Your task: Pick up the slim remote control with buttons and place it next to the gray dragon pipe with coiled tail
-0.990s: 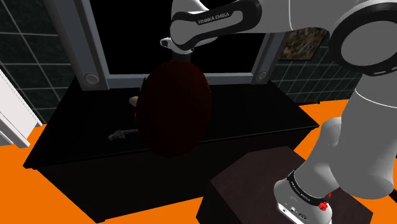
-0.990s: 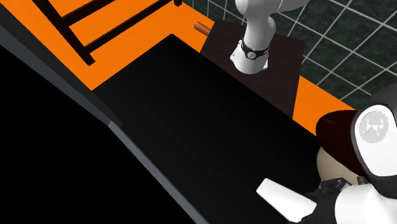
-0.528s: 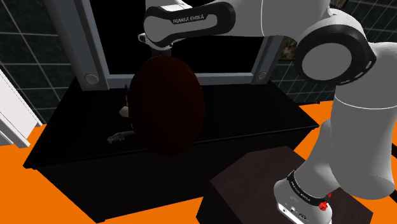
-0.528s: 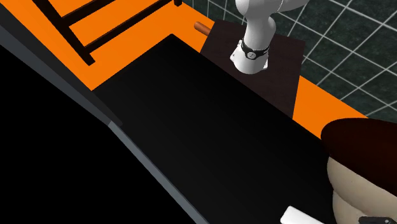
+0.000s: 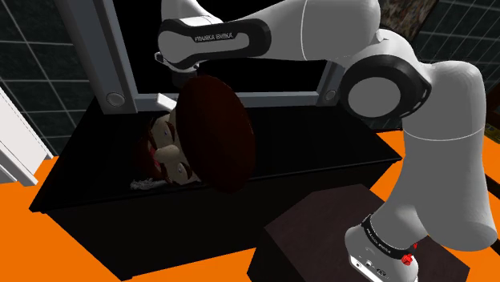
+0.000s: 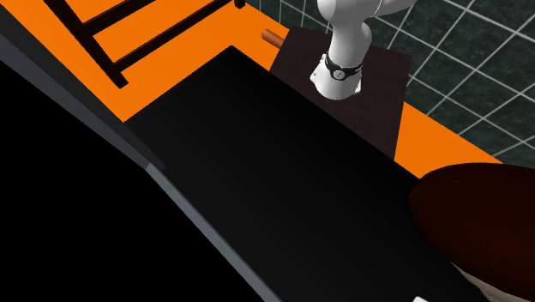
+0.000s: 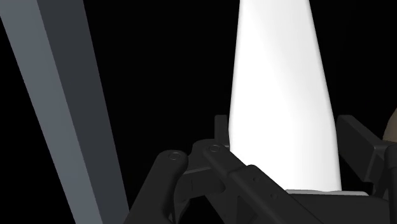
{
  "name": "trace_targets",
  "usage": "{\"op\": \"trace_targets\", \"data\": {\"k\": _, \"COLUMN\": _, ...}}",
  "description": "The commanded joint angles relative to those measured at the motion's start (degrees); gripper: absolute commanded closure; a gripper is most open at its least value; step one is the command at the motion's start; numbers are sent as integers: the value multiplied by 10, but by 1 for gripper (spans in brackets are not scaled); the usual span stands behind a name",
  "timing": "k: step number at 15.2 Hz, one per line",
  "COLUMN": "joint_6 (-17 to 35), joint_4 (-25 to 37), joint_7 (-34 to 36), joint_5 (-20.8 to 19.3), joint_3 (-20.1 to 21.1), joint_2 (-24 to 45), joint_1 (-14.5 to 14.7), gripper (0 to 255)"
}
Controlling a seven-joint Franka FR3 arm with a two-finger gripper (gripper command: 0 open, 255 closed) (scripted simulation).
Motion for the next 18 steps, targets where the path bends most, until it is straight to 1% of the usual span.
{"op": "trace_targets", "data": {"k": 1, "joint_6": 12, "joint_4": -14, "joint_7": -2, "joint_5": 2, "joint_3": 3, "joint_2": 5, "joint_1": 2, "gripper": 255}}
{"op": "trace_targets", "data": {"k": 11, "joint_6": 75, "joint_4": -56, "joint_7": -6, "joint_5": 7, "joint_3": 6, "joint_2": 26, "joint_1": 3, "gripper": 255}}
{"op": "trace_targets", "data": {"k": 18, "joint_6": 75, "joint_4": -56, "joint_7": -6, "joint_5": 8, "joint_3": 4, "joint_2": 26, "joint_1": 4, "gripper": 255}}
